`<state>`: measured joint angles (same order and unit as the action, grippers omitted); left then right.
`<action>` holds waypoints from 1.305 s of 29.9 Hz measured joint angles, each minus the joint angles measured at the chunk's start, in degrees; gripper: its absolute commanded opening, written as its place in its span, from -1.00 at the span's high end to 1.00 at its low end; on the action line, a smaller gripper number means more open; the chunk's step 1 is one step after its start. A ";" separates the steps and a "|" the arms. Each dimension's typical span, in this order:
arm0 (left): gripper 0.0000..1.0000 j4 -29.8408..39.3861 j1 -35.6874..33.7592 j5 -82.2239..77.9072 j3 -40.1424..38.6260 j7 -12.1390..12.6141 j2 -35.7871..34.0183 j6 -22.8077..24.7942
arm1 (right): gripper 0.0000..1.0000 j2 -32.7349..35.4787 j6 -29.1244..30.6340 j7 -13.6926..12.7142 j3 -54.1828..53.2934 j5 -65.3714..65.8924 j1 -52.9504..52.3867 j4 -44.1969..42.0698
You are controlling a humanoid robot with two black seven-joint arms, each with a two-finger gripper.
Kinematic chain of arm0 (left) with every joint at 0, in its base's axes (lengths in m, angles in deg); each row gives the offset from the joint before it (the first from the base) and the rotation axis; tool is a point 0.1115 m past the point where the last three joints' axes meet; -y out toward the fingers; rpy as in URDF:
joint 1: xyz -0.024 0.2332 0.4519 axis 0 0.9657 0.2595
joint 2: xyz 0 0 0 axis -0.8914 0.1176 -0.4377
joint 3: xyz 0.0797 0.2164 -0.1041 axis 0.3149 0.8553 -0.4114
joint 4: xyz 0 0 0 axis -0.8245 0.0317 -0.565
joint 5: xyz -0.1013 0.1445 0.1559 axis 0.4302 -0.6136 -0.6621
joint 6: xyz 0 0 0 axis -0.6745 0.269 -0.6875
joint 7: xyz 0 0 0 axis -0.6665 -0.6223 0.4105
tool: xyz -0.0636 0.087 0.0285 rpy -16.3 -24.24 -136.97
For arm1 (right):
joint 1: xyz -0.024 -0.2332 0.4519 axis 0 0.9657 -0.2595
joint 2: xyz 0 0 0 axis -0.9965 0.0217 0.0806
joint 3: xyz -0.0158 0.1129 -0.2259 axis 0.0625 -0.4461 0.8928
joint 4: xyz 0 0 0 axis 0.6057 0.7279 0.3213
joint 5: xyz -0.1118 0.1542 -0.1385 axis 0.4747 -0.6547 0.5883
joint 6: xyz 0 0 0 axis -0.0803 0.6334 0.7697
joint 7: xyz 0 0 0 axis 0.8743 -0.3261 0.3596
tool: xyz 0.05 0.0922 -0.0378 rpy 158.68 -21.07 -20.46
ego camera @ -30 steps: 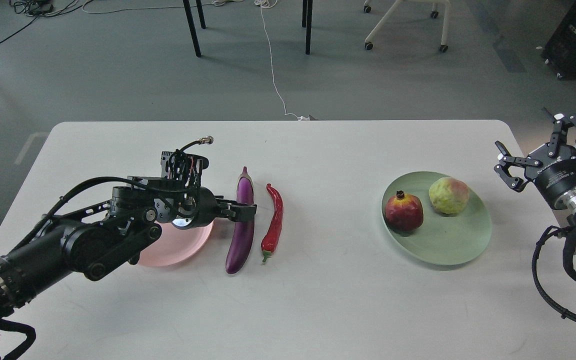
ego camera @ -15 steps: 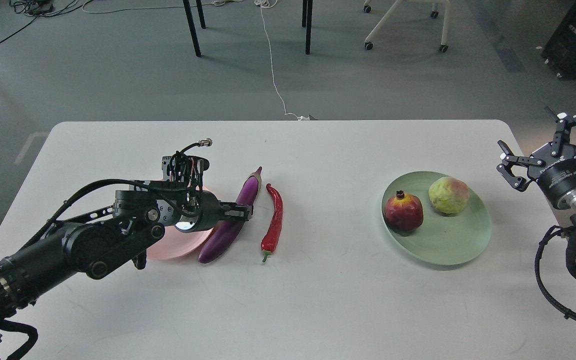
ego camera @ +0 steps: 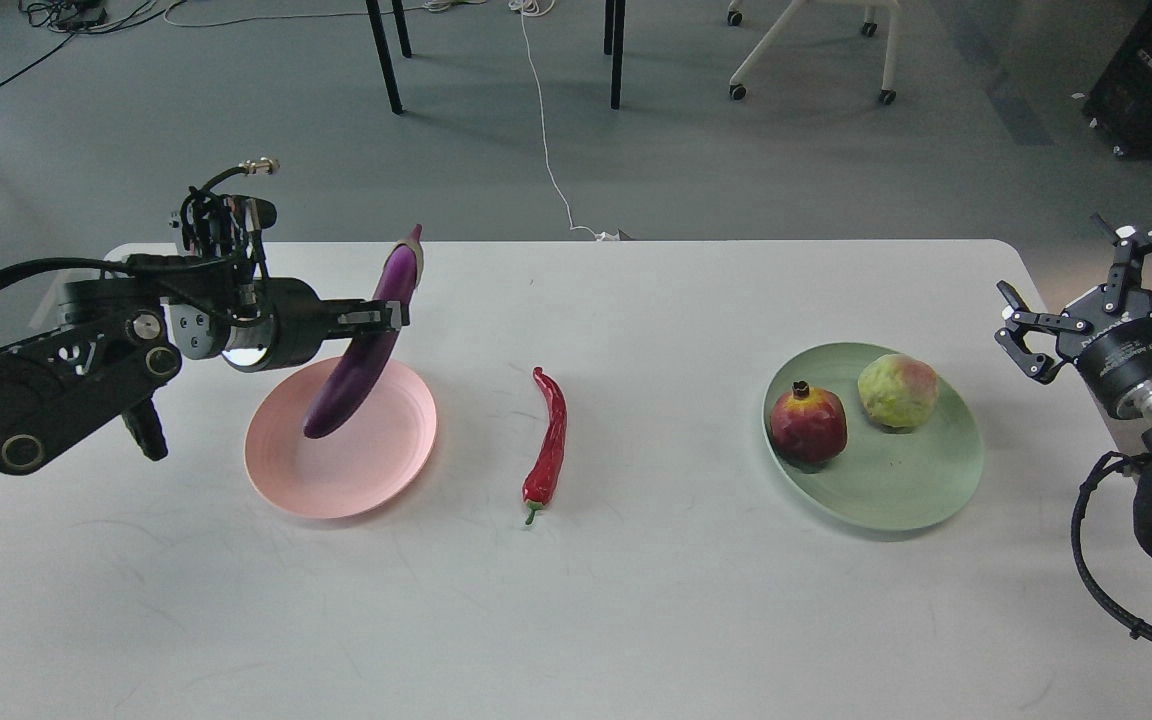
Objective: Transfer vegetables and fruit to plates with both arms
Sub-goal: 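Lift the eggplant with the left gripper and set it on the pink plate, then move the left gripper to the red chili pepper and grasp it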
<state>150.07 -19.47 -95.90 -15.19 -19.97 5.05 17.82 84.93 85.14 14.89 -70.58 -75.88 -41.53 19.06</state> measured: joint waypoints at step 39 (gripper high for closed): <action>-0.95 10.84 -4.32 -7.79 3.10 1.58 12.91 -2.17 | -0.97 2.43 0.00 0.00 -0.24 0.09 1.65 0.13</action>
<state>160.91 -23.79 -103.69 -12.09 -18.38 17.96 15.65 87.36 85.14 14.89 -70.82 -75.79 -39.87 19.19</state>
